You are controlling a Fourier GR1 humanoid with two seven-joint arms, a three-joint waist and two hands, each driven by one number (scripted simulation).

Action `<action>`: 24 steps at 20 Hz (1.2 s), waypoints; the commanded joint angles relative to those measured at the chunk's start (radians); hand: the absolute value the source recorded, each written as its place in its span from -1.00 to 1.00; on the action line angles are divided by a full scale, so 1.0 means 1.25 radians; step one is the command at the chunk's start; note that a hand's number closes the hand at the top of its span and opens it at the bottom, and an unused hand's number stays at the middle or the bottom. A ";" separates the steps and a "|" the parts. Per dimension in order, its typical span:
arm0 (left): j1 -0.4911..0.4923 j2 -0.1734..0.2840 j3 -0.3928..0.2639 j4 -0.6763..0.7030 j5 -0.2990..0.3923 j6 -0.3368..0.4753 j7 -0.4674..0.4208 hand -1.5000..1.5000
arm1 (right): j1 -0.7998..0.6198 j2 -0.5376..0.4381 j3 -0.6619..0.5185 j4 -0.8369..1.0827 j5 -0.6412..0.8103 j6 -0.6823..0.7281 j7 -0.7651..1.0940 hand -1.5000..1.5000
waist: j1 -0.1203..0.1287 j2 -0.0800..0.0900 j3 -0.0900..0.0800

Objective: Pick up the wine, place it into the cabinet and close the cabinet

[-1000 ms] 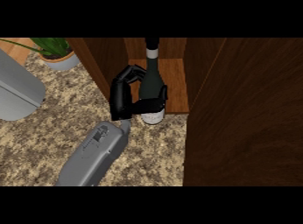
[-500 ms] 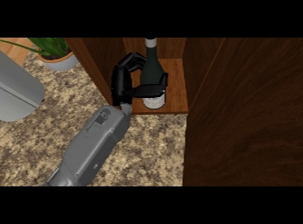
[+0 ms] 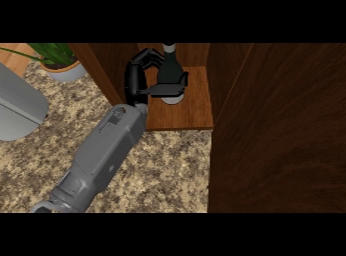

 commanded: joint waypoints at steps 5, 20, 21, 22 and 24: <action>-0.091 -0.008 0.064 0.137 -0.008 0.032 -0.079 1.00 | 0.010 -0.014 -0.035 -0.074 -0.086 0.005 0.024 -1.00 | -0.002 0.002 0.000; -0.129 0.006 0.196 0.271 0.103 -0.109 -0.152 1.00 | 0.007 0.024 0.027 -0.069 -0.027 -0.020 0.015 -1.00 | -0.012 0.007 -0.001; -0.110 -0.009 0.166 0.278 0.127 -0.090 -0.182 1.00 | 0.004 0.000 0.011 -0.075 -0.060 -0.002 0.027 -1.00 | -0.027 0.008 -0.001; -0.161 -0.009 0.196 0.289 0.111 -0.082 -0.145 1.00 | -0.012 0.005 0.010 -0.051 -0.057 -0.009 0.023 -1.00 | -0.015 0.008 -0.001; -0.136 0.007 0.192 0.303 0.106 -0.107 -0.174 1.00 | 0.014 0.004 0.010 -0.043 -0.046 0.015 -0.011 -1.00 | -0.014 0.008 0.000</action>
